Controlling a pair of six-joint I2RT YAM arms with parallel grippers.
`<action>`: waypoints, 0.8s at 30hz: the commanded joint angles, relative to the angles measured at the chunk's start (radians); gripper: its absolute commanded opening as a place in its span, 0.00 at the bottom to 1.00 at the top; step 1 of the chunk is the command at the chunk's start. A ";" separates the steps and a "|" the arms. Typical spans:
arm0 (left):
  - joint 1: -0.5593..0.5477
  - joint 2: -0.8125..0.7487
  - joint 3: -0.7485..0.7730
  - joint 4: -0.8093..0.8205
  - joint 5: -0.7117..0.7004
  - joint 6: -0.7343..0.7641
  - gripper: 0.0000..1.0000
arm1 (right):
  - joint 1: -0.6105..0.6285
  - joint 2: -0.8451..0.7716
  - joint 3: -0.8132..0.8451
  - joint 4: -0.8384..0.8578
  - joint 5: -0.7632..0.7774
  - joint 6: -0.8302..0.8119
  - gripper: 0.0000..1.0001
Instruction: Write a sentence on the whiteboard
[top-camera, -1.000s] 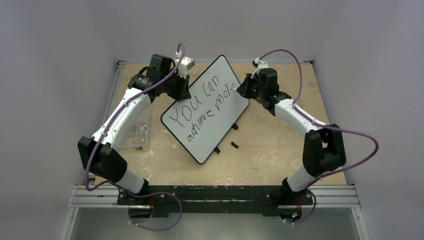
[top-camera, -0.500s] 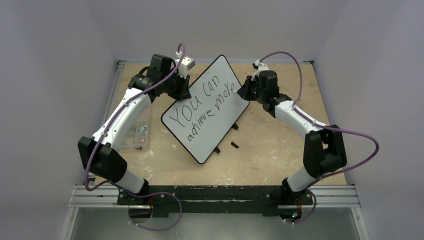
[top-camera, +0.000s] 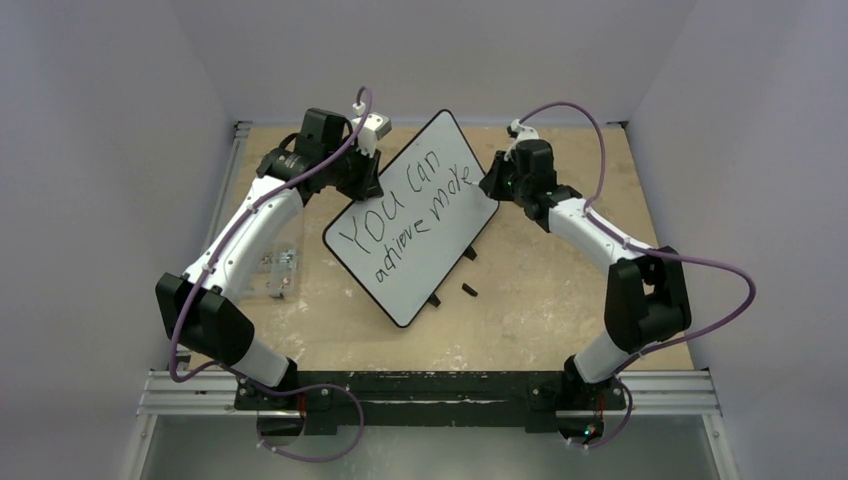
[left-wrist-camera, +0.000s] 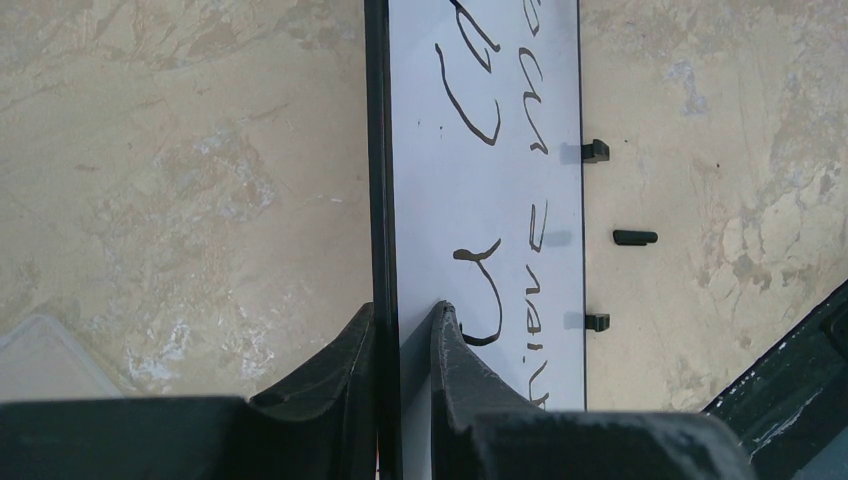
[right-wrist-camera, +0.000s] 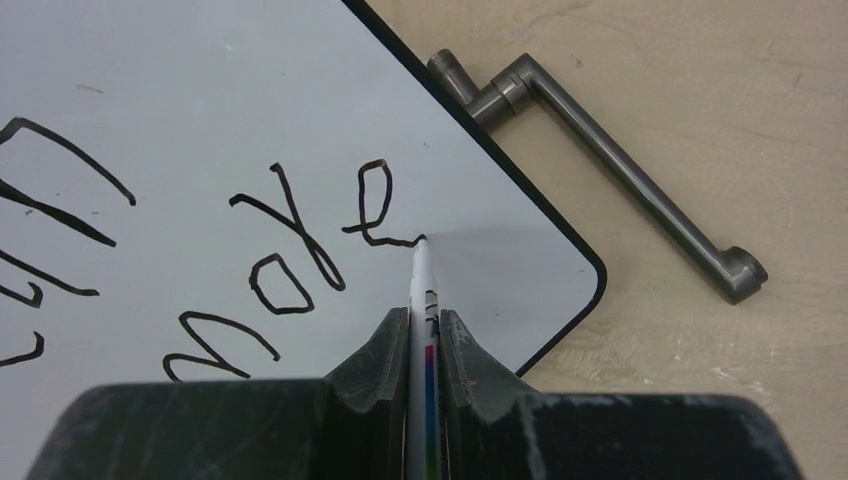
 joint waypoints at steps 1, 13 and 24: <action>-0.018 0.009 -0.002 -0.036 -0.147 0.157 0.00 | 0.001 0.028 0.075 -0.001 0.034 -0.020 0.00; -0.018 0.015 0.001 -0.041 -0.167 0.158 0.00 | 0.000 0.033 0.139 -0.036 0.063 -0.035 0.00; -0.017 0.036 0.009 -0.059 -0.176 0.163 0.00 | 0.000 -0.154 0.058 -0.087 0.056 -0.019 0.00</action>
